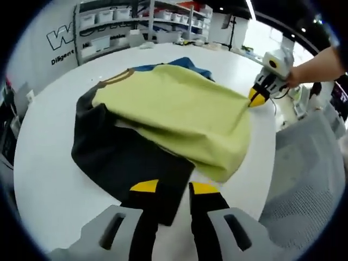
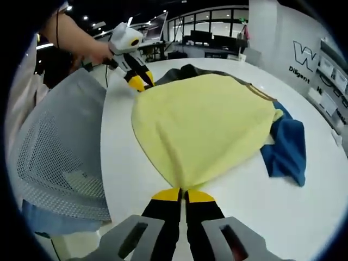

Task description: Fold the garment on the visible template until the final outline fits inside the template.

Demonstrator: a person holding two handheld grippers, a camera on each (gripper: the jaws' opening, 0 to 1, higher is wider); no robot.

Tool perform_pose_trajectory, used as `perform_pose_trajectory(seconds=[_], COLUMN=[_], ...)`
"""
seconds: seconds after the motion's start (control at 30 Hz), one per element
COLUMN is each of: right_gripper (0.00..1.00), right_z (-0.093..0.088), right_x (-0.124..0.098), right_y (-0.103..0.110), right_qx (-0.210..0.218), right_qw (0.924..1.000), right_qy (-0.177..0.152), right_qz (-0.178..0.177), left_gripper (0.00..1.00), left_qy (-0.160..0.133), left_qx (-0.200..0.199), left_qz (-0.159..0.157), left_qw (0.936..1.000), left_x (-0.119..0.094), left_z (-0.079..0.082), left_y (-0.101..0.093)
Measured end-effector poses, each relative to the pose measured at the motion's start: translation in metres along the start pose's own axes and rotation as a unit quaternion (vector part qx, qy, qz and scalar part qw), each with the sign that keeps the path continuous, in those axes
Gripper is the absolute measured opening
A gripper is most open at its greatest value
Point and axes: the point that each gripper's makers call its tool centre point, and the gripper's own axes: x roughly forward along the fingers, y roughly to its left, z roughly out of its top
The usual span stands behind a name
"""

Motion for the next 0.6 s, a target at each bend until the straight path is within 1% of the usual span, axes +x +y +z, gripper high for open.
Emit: perform_pose_trajectory(seconds=[0.07,0.1,0.13,0.27,0.33,0.43,0.47,0.53,0.6], right_gripper=[0.0,0.0,0.0,0.0,0.0,0.0,0.0,0.0,0.0], right_z=[0.0,0.001,0.001,0.002,0.001,0.001,0.001,0.001,0.001], right_x=[0.001,0.001,0.001,0.001,0.001,0.001,0.001,0.001,0.002], right_y=[0.0,0.001,0.002,0.003,0.003,0.003,0.004,0.004,0.004], right_qx=[0.001,0.002,0.001,0.003,0.003,0.003,0.004,0.005,0.005], right_qw=[1.0,1.0,1.0,1.0,1.0,1.0,1.0,1.0,1.0], right_qy=[0.001,0.0,0.0,0.001,0.001,0.002,0.002,0.002,0.002], right_qz=[-0.001,0.0,0.0,0.0,0.0,0.001,0.001,0.001,0.002], left_gripper=[0.18,0.16,0.15,0.04,0.03,0.03,0.03,0.03,0.03], left_qy=[0.016,0.009,0.013,0.019,0.019,0.012,0.011,0.011,0.019], left_qx=[0.01,0.024,0.014,0.008,-0.007,-0.03,-0.045,-0.056,-0.058], left_qz=[-0.001,0.002,0.003,0.002,0.008,0.02,0.029,0.042,0.05], left_qw=[0.9998,0.9997,0.9998,0.9998,0.9998,0.9993,0.9985,0.9975,0.9969], left_x=[0.005,0.005,0.004,0.0,-0.008,-0.018,-0.024,-0.034,-0.041], left_z=[-0.006,-0.004,-0.005,-0.007,-0.011,-0.016,-0.02,-0.029,-0.038], left_y=[0.002,0.005,0.007,0.015,0.024,0.038,0.048,0.065,0.078])
